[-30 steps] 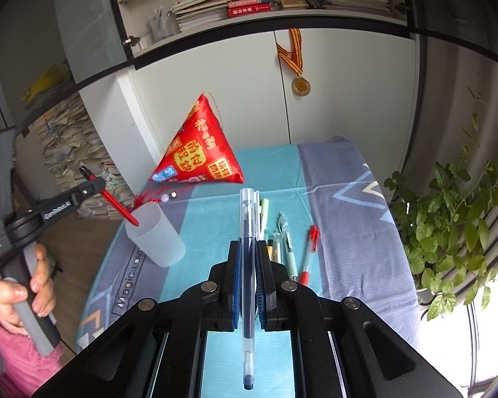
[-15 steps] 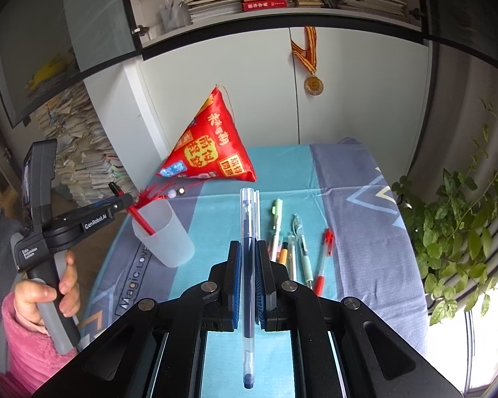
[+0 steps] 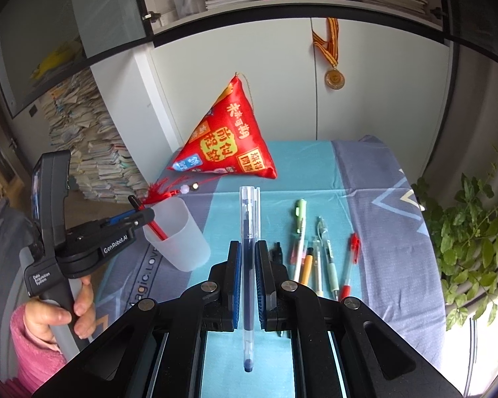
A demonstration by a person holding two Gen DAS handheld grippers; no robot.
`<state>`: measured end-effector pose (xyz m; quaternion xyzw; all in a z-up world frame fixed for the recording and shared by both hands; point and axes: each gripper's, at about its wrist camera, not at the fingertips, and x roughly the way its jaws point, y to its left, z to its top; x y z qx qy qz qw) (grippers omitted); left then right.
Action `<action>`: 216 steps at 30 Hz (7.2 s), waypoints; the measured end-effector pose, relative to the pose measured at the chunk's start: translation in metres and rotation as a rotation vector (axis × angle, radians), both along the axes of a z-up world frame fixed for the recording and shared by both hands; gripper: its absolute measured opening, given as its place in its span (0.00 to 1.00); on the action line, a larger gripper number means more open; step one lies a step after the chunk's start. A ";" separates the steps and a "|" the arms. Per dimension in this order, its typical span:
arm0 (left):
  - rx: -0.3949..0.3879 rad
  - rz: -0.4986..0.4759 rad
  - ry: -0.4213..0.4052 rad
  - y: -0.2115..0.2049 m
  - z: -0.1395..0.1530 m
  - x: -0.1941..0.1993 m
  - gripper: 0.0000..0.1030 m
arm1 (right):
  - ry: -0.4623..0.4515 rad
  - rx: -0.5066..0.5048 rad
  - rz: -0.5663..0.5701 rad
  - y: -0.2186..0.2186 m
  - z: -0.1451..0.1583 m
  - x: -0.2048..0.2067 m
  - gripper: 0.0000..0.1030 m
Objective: Organize stationery
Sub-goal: 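Drop the box cutter into the white cup with the left tool while the right tool carries the pen, then lower the clear pen into the white cup and open the right tool, then grasp the red-clip pen with the right tool while the left tool grasps a black pen, then drop the black pen into the white cup with the left tool while the right tool carries the red pen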
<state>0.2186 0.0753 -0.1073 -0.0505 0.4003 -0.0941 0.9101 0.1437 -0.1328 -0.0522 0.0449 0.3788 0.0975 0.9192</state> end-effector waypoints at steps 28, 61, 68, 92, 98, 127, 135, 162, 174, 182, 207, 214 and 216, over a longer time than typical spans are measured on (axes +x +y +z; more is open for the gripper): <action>0.017 0.118 -0.093 0.055 0.024 -0.046 0.42 | -0.155 0.068 0.196 0.100 0.021 0.083 0.08; 0.000 0.071 -0.060 0.042 0.013 -0.046 0.42 | -0.038 0.045 0.126 0.089 -0.049 0.100 0.09; 0.003 0.056 -0.067 0.033 0.017 -0.050 0.42 | 0.029 0.073 0.125 0.079 -0.052 0.097 0.09; 0.023 0.019 -0.095 0.005 0.029 -0.069 0.47 | -0.004 0.101 0.112 0.044 -0.030 0.061 0.09; 0.026 -0.062 -0.086 -0.028 0.024 -0.068 0.48 | 0.001 0.087 0.010 0.000 -0.030 0.051 0.09; 0.104 -0.213 0.151 -0.146 -0.056 -0.009 0.46 | 0.275 0.136 -0.255 -0.134 -0.111 0.081 0.09; 0.121 -0.192 0.200 -0.160 -0.076 0.016 0.40 | 0.273 0.144 -0.265 -0.145 -0.116 0.092 0.09; 0.043 -0.217 0.152 -0.135 -0.046 0.005 0.13 | 0.331 0.131 -0.251 -0.142 -0.126 0.126 0.18; 0.003 -0.231 0.034 -0.114 -0.006 -0.020 0.13 | 0.386 0.042 -0.250 -0.125 -0.138 0.142 0.20; -0.011 -0.234 -0.011 -0.107 0.007 -0.029 0.13 | 0.362 -0.009 -0.226 -0.113 -0.135 0.141 0.14; -0.069 -0.092 -0.206 -0.034 0.076 -0.053 0.13 | -0.094 -0.039 -0.040 -0.035 0.014 0.031 0.14; -0.060 0.002 -0.263 -0.003 0.092 -0.044 0.13 | -0.113 -0.047 -0.002 -0.018 0.021 0.020 0.14; -0.057 0.026 -0.246 0.004 0.086 -0.036 0.13 | -0.119 -0.051 0.001 -0.015 0.023 0.017 0.14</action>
